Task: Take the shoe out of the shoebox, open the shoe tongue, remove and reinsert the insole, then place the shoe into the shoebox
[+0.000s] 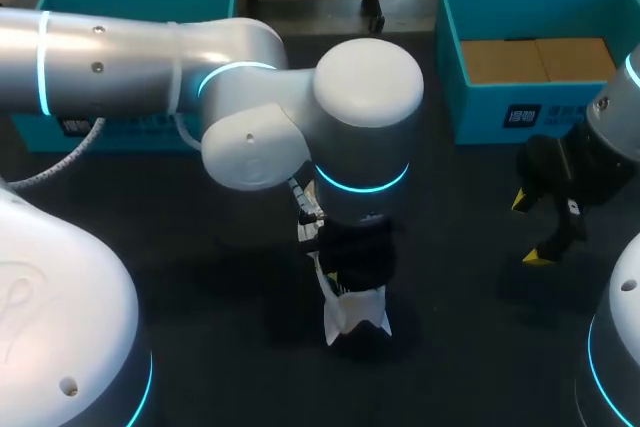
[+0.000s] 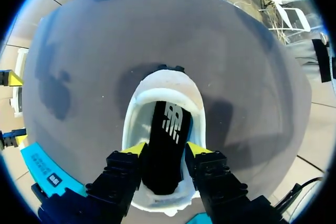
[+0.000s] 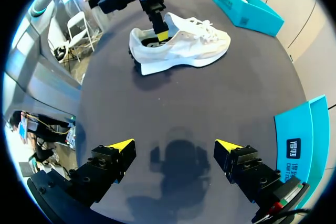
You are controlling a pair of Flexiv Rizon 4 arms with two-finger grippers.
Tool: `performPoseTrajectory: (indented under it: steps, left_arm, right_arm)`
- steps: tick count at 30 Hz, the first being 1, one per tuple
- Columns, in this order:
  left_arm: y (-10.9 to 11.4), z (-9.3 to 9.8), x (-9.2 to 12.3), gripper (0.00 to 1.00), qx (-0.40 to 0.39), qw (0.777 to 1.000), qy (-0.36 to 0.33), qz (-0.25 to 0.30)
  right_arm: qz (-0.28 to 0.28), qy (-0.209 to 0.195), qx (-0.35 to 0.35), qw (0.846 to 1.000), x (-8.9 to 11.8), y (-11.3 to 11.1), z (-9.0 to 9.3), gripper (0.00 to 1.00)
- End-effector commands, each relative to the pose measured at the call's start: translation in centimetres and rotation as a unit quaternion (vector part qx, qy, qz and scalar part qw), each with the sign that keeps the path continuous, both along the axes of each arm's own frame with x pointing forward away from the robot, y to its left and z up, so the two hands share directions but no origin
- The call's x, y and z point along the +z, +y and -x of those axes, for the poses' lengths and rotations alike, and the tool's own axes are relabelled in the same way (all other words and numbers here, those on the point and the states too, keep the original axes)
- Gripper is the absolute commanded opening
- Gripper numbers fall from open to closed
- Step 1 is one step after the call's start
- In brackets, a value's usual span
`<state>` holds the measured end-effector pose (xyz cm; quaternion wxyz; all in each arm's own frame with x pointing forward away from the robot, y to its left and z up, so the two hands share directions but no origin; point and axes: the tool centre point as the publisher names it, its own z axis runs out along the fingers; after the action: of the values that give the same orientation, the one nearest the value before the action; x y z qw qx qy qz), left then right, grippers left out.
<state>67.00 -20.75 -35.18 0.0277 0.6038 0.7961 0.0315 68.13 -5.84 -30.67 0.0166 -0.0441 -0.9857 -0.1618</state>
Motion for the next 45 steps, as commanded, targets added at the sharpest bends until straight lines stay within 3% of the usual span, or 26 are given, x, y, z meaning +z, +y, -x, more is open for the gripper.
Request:
performPoseTrajectory:
  steps: [1,5,9,17,24,30,45]
  left_arm:
    - [-0.4,-0.1,-0.7,0.47,0.001,1.000,0.001,-0.005]
    - [-0.2,0.3,-1.1,0.49,-0.001,1.000,0.000,-0.009]
    - [0.0,-0.1,-1.7,0.62,0.004,1.000,0.001,-0.016]
    - [1.0,-1.0,-0.8,0.66,0.018,1.000,-0.005,-0.013]
    - [1.1,-1.3,-0.8,1.00,0.022,1.000,-0.004,-0.015]
    - [1.1,-0.7,-1.1,1.00,0.012,1.000,-0.002,-0.018]
    - [1.1,-1.9,0.7,1.00,0.015,1.000,-0.007,0.008]
  right_arm:
    - [0.001,-0.001,-0.001,1.000,-0.1,0.0,0.1,1.00]
    - [0.001,-0.001,-0.001,1.000,-0.1,0.0,0.1,1.00]
    - [0.001,-0.001,-0.001,1.000,-0.1,0.0,0.1,1.00]
    - [0.001,-0.001,-0.001,1.000,-0.1,0.0,0.1,1.00]
    - [0.001,-0.001,-0.001,1.000,-0.1,0.0,0.1,1.00]
    - [0.001,-0.001,-0.001,1.000,-0.1,0.0,0.1,1.00]
    - [0.001,-0.001,-0.001,1.000,-0.1,0.0,0.1,1.00]
